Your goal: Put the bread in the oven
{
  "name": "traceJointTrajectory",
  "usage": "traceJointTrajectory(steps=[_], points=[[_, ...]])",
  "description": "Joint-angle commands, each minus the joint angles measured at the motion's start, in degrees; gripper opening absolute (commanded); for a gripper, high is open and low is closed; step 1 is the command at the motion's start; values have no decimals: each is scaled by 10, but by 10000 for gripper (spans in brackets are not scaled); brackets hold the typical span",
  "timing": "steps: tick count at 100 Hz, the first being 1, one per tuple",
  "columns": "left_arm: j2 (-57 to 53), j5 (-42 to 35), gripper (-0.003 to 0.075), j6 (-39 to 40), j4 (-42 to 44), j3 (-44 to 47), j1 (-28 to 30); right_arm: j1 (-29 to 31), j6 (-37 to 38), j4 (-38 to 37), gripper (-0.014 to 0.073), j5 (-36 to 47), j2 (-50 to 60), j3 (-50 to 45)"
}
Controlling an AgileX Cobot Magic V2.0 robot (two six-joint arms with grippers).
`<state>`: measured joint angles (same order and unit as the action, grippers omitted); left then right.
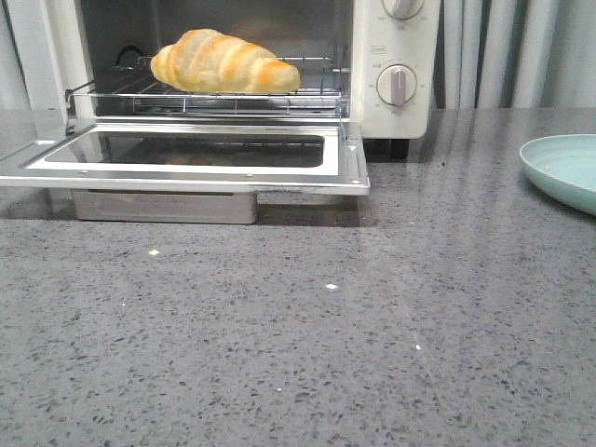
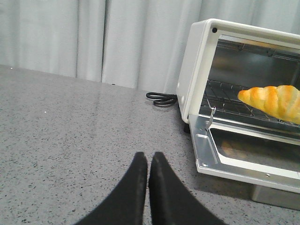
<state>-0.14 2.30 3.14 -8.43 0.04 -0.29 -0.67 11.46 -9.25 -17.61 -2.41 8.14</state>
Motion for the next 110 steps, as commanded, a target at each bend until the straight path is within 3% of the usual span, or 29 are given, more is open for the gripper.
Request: traceJointTrajectory(steps=[1,16,29,53,75,110], points=[[-15,-42,-21,0,-5,2,1,3,-6,-4,-75,89,3,-13],[-15,-42,-21,0,-5,2,1,3,-13,4,-75,129,8,-55],[-15,-42,-21,0,-5,2,1,3,-83,49,-75,130,8,-71],[-15,-42,-21,0,-5,2,1,3,-92,51,-75,140,8,-102],[-15,-42,-21,0,-5,2,1,9,-158,80,-75,119,8,-102],[-15,-42,-21,0,-5,2,1,32,-158,84,-75,28,8,-102]])
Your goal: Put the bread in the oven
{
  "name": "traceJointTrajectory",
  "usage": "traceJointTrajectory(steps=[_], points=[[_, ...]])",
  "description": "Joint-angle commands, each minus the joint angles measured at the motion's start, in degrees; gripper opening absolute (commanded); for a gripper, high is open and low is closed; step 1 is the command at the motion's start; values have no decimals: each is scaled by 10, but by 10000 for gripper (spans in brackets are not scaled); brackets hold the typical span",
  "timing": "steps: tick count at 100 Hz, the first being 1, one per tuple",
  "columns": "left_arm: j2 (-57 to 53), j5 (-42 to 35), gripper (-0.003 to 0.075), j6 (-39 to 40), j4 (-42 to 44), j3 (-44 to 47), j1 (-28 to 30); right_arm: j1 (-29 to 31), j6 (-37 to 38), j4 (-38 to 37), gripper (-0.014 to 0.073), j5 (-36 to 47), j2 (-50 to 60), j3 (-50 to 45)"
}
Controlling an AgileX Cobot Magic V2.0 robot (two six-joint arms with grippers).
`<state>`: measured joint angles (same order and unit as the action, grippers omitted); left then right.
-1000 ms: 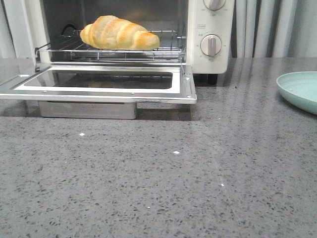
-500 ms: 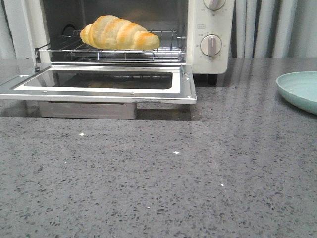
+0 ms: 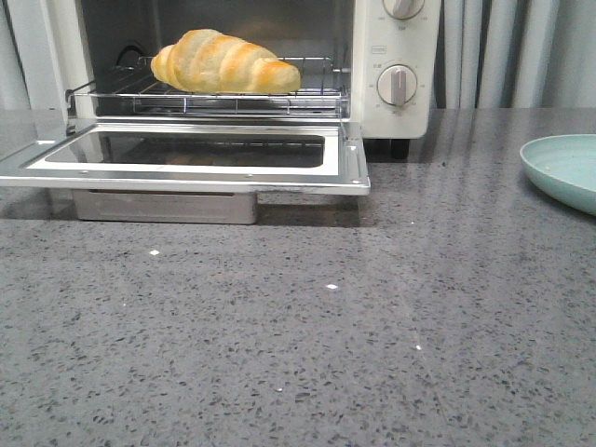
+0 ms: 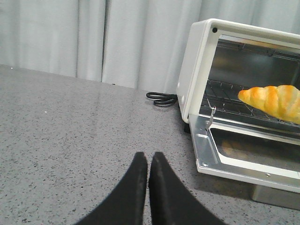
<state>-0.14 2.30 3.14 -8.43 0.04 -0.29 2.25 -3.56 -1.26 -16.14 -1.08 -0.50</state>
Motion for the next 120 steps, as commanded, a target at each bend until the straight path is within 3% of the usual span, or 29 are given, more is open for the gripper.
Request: traceJointTrajectory(steps=[1,120], points=[[-15,-42,-21,0,-5,2,1,3,-7,4,-75,11,-5,-16],[-15,-42,-21,0,-5,2,1,3,-7,4,-75,-13,-5,-16]])
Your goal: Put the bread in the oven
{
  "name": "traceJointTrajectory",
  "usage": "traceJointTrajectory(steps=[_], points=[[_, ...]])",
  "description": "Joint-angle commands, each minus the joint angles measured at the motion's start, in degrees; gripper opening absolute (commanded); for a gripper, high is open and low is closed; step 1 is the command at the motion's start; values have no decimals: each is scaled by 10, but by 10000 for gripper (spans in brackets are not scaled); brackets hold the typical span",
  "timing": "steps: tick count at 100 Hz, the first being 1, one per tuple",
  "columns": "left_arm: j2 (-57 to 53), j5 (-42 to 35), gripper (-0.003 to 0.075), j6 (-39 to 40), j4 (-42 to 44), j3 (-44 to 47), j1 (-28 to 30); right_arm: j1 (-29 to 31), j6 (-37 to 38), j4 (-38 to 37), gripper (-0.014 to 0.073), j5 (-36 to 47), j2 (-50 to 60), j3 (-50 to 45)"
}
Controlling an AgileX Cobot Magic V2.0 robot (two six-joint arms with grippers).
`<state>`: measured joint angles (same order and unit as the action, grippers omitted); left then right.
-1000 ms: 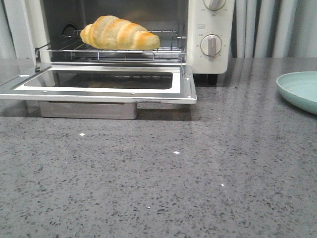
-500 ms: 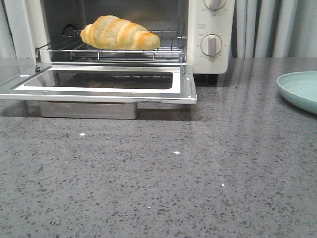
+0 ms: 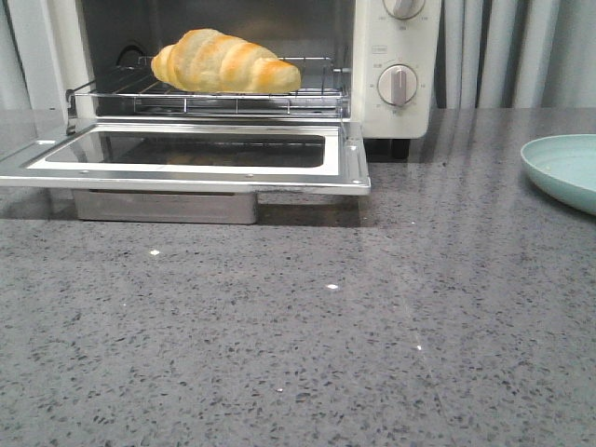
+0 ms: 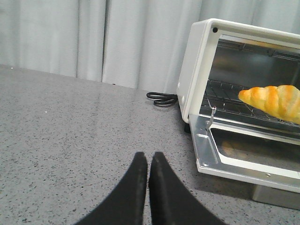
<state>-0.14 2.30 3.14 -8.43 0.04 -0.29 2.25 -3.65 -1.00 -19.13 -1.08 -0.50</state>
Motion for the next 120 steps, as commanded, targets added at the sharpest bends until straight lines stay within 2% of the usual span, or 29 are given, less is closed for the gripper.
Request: traceJointTrajectory(steps=[1,29,48,89,120], points=[[-15,-42,-21,0,-5,2,1,3,-6,2,-75,17,-5,-16],[-15,-64,-21,-2,0,13,1,3,-6,2,-75,17,-5,-16],[-15,-2,-21,-2,0,13,1,3,-6,2,-75,17,-5,-16],[-15,114,-21,-2,90,13,1,3,-6,2,-75,17,-5,-16],[-15,127,-21,-2,96,13,1,3,-6,2,-75,17,-5,-16]])
